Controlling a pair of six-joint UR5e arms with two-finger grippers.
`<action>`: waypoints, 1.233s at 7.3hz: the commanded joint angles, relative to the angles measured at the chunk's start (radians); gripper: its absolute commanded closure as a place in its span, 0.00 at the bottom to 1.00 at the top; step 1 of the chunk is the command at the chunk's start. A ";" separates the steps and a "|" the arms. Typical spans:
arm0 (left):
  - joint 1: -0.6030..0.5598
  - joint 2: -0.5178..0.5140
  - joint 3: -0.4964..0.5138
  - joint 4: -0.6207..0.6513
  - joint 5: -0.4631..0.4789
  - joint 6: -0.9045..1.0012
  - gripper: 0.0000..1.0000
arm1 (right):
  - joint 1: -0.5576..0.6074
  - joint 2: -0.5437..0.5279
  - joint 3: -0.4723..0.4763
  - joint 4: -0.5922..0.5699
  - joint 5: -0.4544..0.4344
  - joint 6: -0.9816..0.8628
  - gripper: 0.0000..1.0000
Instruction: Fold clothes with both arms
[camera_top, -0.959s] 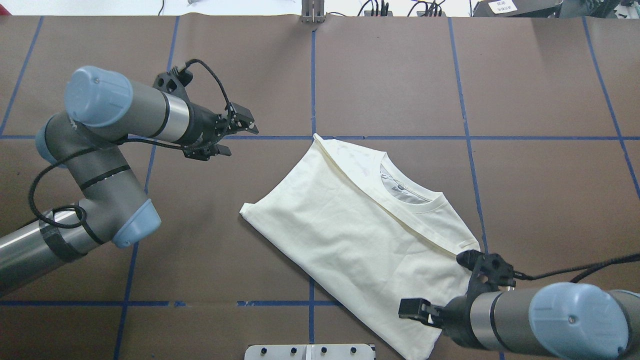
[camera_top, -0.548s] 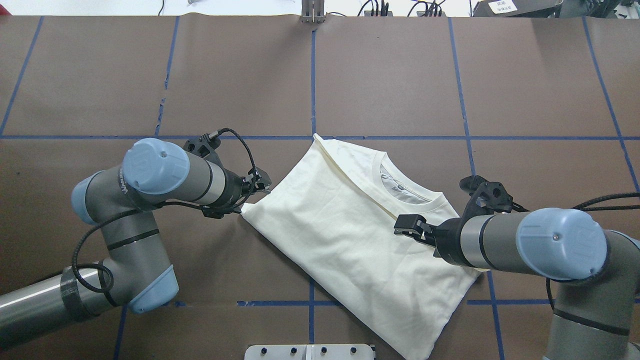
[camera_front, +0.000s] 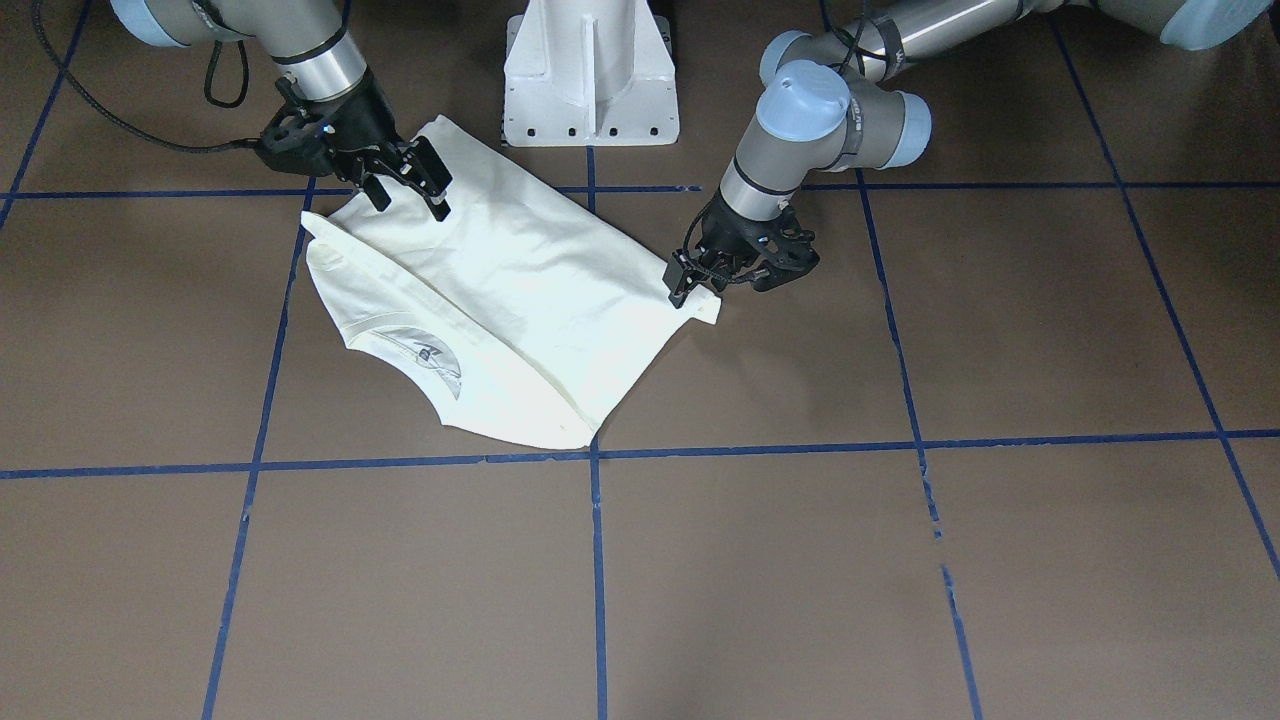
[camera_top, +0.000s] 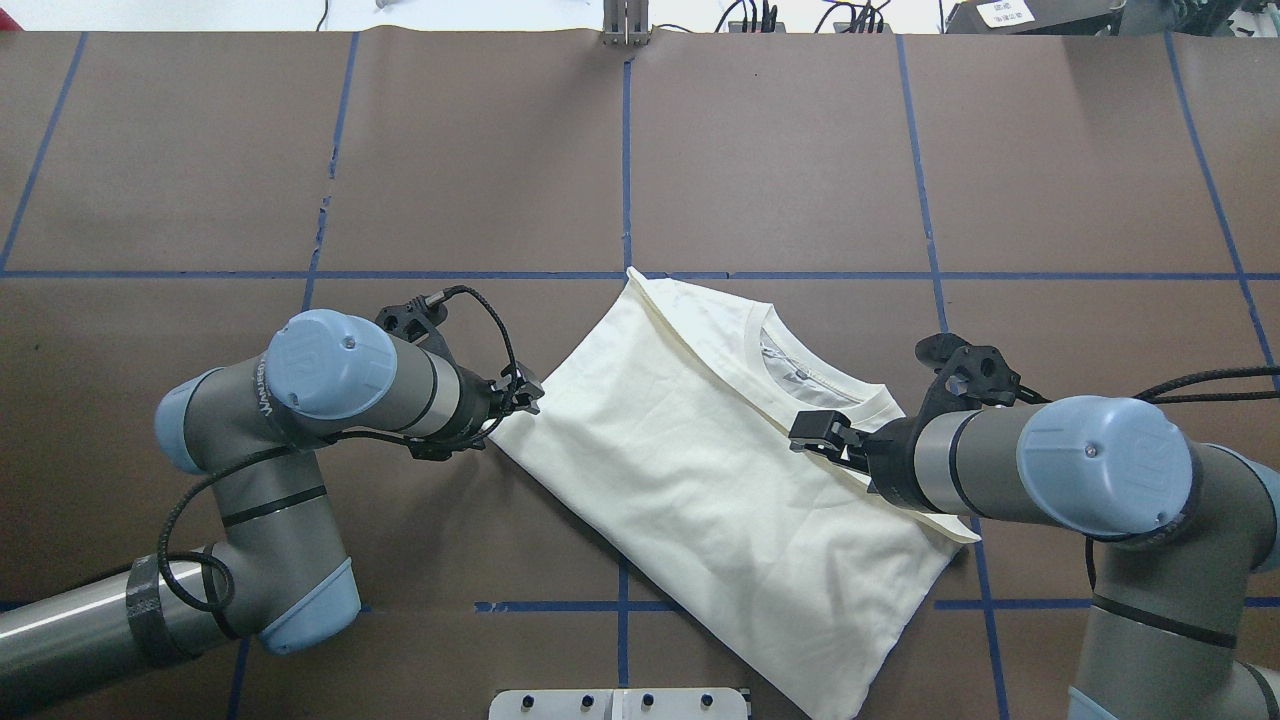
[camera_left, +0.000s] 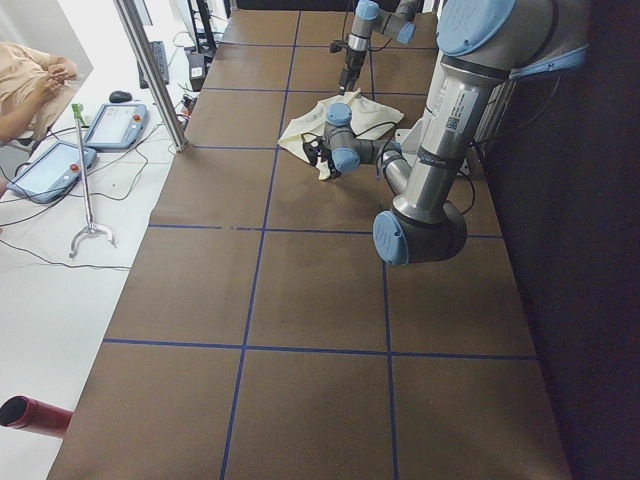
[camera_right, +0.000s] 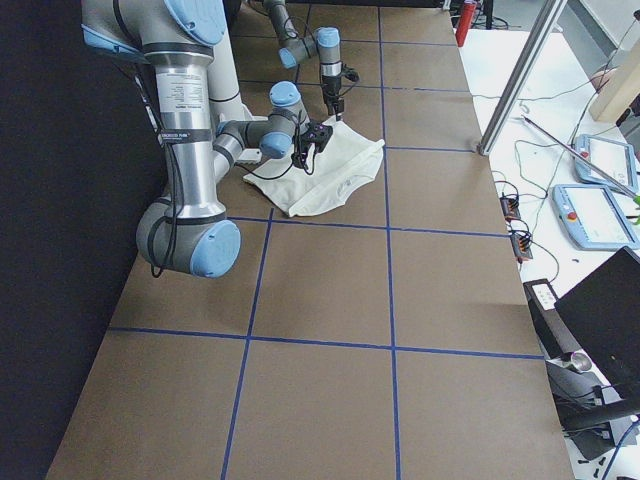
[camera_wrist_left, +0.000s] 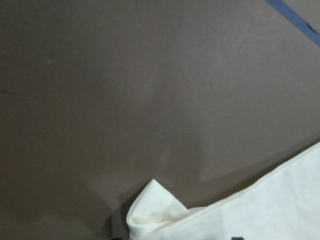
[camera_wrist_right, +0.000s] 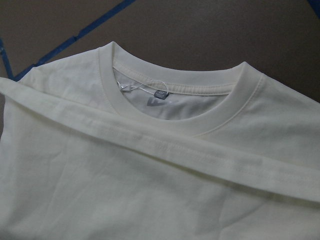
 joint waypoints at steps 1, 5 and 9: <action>0.018 0.005 -0.006 0.021 0.067 -0.008 0.85 | 0.001 0.001 -0.010 0.002 -0.001 0.000 0.00; -0.031 0.004 -0.104 0.183 0.069 0.087 1.00 | 0.002 0.001 -0.018 0.002 -0.006 0.001 0.00; -0.242 -0.116 0.106 0.088 0.066 0.276 1.00 | 0.007 0.036 -0.021 0.002 -0.067 0.010 0.00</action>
